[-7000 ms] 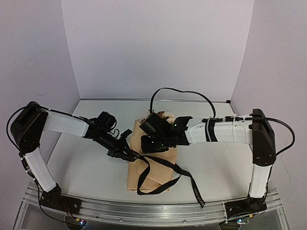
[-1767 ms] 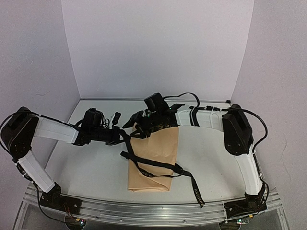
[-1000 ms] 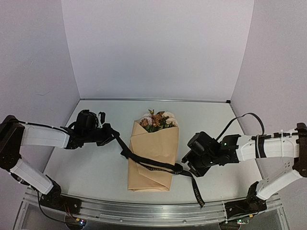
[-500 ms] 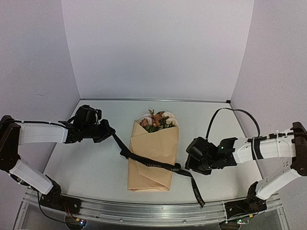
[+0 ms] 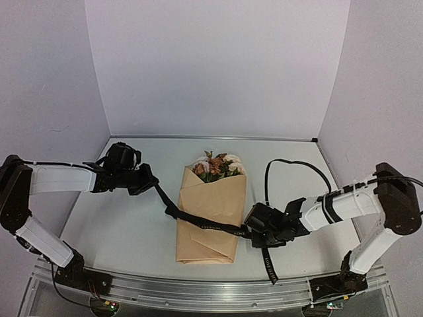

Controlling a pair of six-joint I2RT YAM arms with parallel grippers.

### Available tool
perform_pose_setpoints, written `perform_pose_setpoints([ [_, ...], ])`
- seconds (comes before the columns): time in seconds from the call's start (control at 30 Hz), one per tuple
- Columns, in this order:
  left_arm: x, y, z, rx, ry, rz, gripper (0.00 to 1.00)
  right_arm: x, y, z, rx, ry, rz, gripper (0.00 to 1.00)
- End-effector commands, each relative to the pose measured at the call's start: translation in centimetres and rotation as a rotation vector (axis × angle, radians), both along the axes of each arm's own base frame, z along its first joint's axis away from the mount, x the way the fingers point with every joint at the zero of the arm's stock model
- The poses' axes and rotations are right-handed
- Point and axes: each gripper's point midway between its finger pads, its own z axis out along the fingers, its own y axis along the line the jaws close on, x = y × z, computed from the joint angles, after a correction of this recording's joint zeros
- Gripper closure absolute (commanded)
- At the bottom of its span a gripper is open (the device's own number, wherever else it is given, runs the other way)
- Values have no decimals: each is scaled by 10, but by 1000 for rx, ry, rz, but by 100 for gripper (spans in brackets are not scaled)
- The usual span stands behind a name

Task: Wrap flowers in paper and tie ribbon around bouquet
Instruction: Pick up the ribbon from the folded bouquet, then tie the ribbon around the folded bouquet.

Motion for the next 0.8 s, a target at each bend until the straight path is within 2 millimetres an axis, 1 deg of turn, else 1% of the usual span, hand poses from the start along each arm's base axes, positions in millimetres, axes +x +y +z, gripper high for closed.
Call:
perform_pose_setpoints([
  [0.0,9,0,20,-5,-34,-7,100,11,-21,16,-68,-35,-79,87],
  [0.07,7,1,22,-4,-37,-16,100,19,-38,27,-65,-44,-154,98],
  [0.1,6,1,23,-3,-38,-20,100,23,-45,33,-57,-45,-187,100],
  [0.2,2,4,22,11,-37,-24,100,38,-65,49,-36,-59,-280,100],
  [0.33,-2,18,15,46,-16,10,100,58,-78,64,-38,-57,-342,100],
  [0.43,-5,36,7,82,1,65,100,64,-85,61,-67,-30,-368,100],
  [0.63,-15,88,-10,145,60,208,100,73,-105,47,-100,26,-443,100],
  [0.7,-18,98,-14,149,69,231,100,74,-112,44,-113,34,-466,100],
  [0.77,-19,104,-15,155,71,243,100,74,-123,41,-121,41,-500,100],
])
